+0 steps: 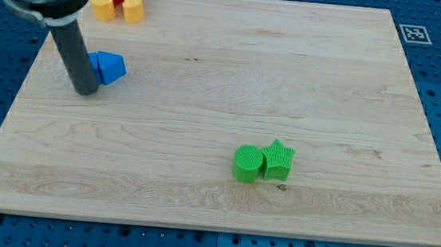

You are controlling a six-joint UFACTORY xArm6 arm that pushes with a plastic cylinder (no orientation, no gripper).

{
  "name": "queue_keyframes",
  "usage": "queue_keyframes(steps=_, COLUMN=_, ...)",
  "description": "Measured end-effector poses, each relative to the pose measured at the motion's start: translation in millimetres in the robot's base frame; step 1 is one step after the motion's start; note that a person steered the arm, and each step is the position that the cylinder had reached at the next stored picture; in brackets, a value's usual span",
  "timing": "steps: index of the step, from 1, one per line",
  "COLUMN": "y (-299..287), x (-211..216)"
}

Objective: Push the blue cube to the bottom of the yellow hexagon

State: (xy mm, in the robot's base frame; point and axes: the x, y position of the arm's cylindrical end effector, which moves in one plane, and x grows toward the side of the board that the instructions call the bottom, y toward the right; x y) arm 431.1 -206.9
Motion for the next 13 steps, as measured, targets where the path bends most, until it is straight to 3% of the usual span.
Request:
queue_keyframes(steps=1, y=-9.0, x=-6.1)
queue_keyframes(steps=2, y=-9.0, x=21.8)
queue_keyframes(steps=4, y=-12.0, x=-46.7)
queue_keyframes(steps=6, y=-19.9, x=-34.6)
queue_keyframes(steps=7, y=-22.4, x=-59.0)
queue_keyframes(steps=9, y=-19.1, x=-54.6)
queue_keyframes(steps=11, y=-17.0, x=-91.1)
queue_keyframes(steps=13, y=-17.0, x=-93.3)
